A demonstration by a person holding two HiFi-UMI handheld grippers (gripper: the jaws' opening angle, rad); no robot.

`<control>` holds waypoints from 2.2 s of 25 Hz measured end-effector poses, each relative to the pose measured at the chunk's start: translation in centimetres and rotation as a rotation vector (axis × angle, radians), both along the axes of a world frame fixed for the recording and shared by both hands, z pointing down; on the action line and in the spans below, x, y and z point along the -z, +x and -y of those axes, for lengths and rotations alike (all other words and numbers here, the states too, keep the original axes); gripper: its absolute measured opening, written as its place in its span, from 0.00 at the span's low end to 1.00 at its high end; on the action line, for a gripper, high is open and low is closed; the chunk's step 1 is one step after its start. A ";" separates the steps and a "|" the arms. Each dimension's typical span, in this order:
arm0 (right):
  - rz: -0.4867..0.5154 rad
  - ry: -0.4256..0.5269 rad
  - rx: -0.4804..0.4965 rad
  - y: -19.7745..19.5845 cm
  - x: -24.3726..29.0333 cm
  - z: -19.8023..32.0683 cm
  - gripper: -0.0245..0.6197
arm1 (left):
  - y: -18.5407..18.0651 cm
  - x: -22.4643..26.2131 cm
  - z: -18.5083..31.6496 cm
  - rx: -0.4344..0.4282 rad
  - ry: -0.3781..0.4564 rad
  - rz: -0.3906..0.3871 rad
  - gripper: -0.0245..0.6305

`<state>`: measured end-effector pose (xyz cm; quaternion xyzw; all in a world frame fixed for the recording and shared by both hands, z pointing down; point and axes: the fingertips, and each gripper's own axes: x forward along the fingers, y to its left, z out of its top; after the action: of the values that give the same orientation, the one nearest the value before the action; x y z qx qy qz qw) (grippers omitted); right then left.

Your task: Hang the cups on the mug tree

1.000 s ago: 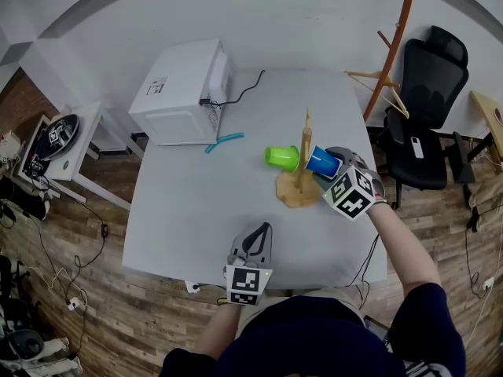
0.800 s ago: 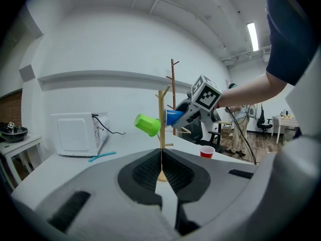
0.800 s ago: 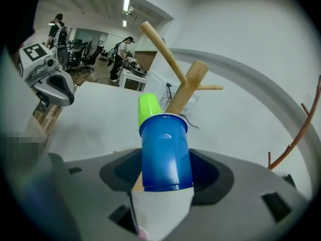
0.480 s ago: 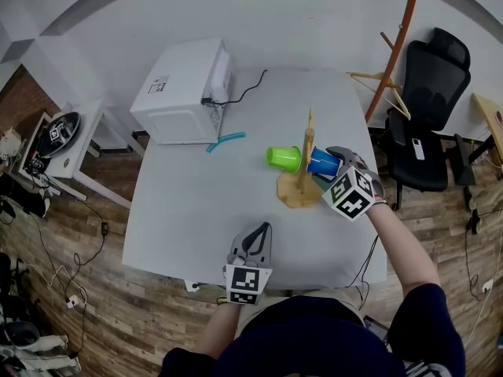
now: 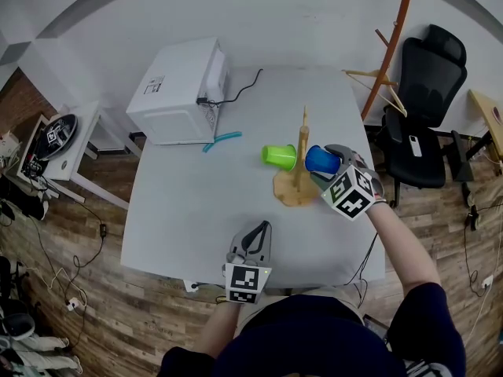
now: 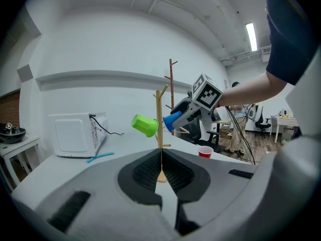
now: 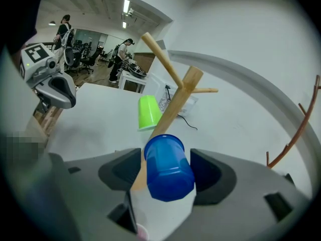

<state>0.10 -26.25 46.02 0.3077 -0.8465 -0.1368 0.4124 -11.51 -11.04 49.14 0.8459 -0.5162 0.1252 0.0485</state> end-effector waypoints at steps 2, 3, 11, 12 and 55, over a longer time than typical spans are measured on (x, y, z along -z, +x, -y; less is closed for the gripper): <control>0.003 0.005 -0.002 0.1 0.2 -0.1 0.47 | 0.2 0.0 0.0 -0.004 0.001 -0.001 0.07; 0.004 0.008 -0.004 0.2 0.3 -0.1 0.47 | 0.3 0.0 -0.1 -0.006 0.002 -0.001 0.07; 0.013 0.022 -0.023 1.2 0.9 -0.3 0.47 | 0.9 0.2 -0.2 -0.016 0.010 -0.003 0.07; 0.014 0.024 -0.025 1.3 1.0 -0.4 0.47 | 1.0 0.2 -0.2 -0.017 0.011 -0.003 0.07; 0.305 0.014 -0.217 3.8 2.4 -10.0 0.47 | 4.1 0.7 -1.5 -0.098 0.018 -0.018 0.07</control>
<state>3.93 -16.29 43.64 0.4173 -0.8600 -0.0491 0.2896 -7.44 -9.59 48.46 0.8717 -0.4748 0.1153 0.0392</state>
